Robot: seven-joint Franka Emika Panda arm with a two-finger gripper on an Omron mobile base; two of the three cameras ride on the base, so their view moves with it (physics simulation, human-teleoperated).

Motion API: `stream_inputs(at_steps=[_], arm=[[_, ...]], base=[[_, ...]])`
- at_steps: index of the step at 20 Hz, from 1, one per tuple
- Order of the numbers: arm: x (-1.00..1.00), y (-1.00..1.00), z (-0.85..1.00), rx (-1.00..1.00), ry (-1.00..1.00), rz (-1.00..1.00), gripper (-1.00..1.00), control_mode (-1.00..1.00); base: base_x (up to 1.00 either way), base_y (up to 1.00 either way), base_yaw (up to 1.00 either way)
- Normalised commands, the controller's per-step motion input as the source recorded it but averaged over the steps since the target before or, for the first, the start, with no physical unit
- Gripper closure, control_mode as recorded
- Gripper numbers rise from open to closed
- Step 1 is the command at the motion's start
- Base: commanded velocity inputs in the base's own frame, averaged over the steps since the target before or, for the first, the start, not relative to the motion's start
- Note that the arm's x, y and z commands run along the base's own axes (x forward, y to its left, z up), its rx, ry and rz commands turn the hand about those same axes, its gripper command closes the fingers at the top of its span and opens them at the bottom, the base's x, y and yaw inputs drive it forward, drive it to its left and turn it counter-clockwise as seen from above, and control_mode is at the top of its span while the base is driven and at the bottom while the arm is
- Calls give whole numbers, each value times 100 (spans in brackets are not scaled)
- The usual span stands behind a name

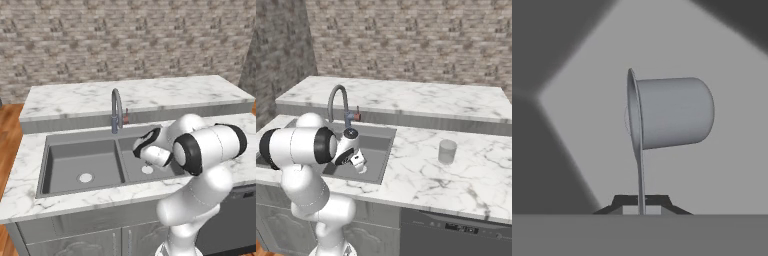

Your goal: Move any existing items from the left basin to the right basin for drying. Then move the glass cup from the counter to the left basin of the sink for washing.

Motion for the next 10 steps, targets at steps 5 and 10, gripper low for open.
stream_inputs(at_steps=[5, 10], arm=[[15, 0, -20, 0, 0, 0, 100, -100], [10, 0, -16, 0, 0, 0, 100, -100]], base=[[0, 0, 0], [0, 0, 0]])
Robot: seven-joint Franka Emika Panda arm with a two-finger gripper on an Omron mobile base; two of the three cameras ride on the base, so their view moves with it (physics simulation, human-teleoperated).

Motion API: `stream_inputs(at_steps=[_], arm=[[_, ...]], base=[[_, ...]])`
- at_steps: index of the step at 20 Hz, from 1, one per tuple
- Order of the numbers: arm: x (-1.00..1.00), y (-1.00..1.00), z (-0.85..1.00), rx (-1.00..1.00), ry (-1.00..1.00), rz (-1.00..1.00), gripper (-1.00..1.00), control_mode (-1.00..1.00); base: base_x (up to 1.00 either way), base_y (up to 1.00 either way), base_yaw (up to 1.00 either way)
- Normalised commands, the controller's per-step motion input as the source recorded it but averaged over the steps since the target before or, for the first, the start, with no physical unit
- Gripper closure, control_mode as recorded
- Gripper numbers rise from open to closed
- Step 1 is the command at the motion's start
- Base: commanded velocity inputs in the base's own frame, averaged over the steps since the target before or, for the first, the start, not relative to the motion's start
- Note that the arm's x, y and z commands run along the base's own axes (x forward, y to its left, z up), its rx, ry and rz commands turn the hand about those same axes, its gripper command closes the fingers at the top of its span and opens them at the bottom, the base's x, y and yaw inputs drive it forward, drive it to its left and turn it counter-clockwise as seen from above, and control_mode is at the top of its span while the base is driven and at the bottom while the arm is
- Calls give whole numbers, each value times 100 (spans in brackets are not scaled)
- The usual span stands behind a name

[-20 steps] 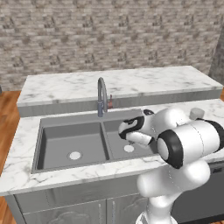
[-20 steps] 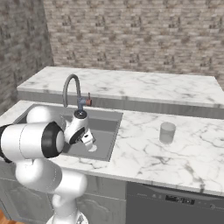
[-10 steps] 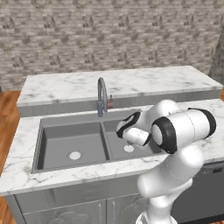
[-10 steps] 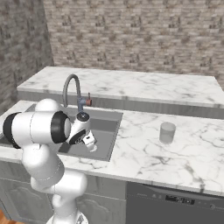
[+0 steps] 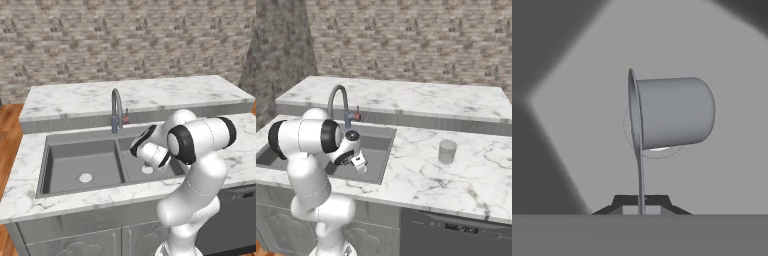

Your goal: Move any existing items from the left basin to the right basin for drying. Then move the glass cup from the counter to the left basin of the sink for washing.

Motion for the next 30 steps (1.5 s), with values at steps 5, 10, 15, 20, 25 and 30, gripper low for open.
stream_inputs(at_steps=[5, 10, 15, 20, 25, 30], arm=[[6, 0, -13, 0, 0, 0, 100, -100], [5, 0, -9, 0, 0, 0, 100, -100], [9, 0, -11, 0, 0, 0, 100, -100], [12, 0, -12, 0, 0, 0, 100, -100], [12, 0, -14, 0, 0, 0, 100, -100], [13, 0, -19, 0, 0, 0, 100, -100]], base=[[0, 0, 0], [0, 0, 0], [0, 0, 0], [0, 0, 0], [0, 0, 0], [0, 0, 0]])
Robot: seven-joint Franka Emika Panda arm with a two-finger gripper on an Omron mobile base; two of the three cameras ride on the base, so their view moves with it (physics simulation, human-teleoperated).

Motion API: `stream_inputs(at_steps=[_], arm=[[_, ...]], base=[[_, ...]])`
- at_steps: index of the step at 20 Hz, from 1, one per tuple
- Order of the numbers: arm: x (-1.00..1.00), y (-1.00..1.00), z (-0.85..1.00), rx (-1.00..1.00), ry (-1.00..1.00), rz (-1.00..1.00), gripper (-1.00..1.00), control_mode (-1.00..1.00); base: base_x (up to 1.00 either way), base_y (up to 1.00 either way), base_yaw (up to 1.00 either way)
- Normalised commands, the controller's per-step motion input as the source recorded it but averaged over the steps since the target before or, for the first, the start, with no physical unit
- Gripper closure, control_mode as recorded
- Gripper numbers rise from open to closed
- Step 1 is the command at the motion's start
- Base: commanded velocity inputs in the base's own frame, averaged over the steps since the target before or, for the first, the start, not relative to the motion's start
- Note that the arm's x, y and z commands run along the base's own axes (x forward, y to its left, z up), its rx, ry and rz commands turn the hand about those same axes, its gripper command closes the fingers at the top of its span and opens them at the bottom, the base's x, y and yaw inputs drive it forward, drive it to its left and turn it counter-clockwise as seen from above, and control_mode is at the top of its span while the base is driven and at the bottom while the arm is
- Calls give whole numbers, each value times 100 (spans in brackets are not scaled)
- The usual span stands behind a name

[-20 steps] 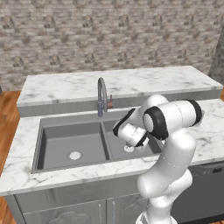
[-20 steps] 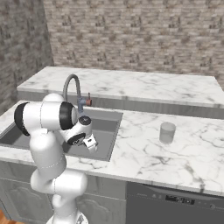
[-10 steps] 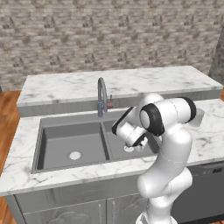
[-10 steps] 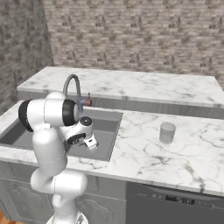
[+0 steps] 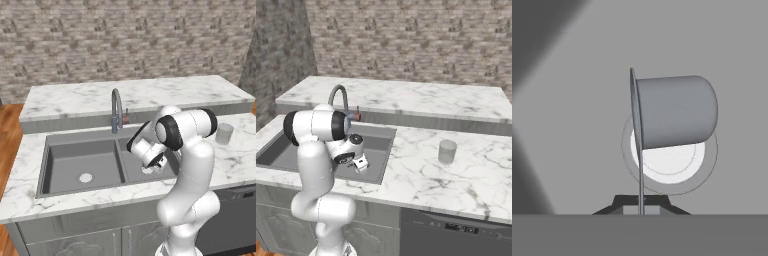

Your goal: Move any existing items from the left basin to the right basin for drying. Then move the glass cup from the counter to the left basin of the sink for washing.

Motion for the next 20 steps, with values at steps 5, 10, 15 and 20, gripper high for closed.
stream_inputs(at_steps=[5, 10, 15, 20], arm=[[13, 0, -22, 0, 0, 0, 100, -100], [11, 0, -23, 0, 0, 0, 100, -100], [13, 0, -19, 0, 0, 0, 100, -100], [9, 0, -16, 0, 0, 0, -100, -100]], base=[[0, 0, 0], [0, 0, 0], [0, 0, 0], [0, 0, 0]])
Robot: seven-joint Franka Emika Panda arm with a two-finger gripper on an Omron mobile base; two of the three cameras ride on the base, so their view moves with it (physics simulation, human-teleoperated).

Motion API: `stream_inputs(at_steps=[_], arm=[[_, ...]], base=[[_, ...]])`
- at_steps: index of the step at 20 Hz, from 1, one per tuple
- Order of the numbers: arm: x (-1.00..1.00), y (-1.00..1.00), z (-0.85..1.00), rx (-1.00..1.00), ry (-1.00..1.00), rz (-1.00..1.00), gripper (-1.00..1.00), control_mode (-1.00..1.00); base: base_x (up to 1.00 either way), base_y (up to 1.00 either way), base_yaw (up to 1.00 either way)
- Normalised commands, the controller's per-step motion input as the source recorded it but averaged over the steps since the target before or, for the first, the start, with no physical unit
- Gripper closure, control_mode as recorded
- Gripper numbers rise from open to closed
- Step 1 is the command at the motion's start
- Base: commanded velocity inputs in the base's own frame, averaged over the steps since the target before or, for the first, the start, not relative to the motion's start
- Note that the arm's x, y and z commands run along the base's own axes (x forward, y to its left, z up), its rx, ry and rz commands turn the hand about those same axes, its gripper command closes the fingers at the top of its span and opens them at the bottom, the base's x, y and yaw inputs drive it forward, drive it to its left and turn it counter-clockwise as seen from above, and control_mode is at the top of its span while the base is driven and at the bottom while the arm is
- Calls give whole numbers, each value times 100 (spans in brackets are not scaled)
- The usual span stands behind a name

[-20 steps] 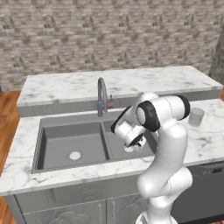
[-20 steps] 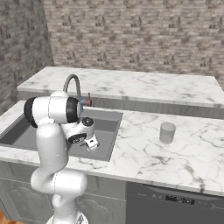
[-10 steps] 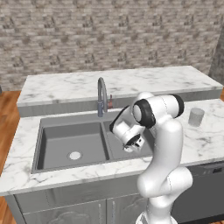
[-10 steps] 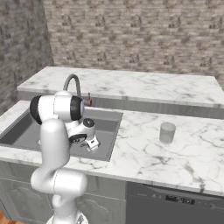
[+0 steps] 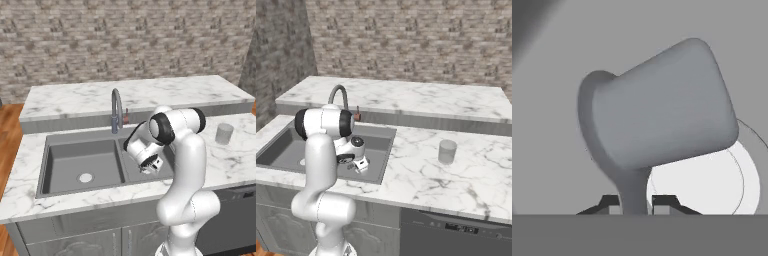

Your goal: Move any existing items from the left basin to the right basin for drying. Then move the glass cup from the counter to the left basin of the sink for washing.

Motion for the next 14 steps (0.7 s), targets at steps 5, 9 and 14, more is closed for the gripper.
stream_inputs(at_steps=[5, 9, 14], arm=[[-5, 1, 0, 0, 2, -1, -100, -100], [-12, -2, 4, 0, -3, 0, -100, -100], [-18, -2, 13, 0, -5, 0, -100, -100]], base=[[0, 0, 0], [0, 0, 0], [0, 0, 0]])
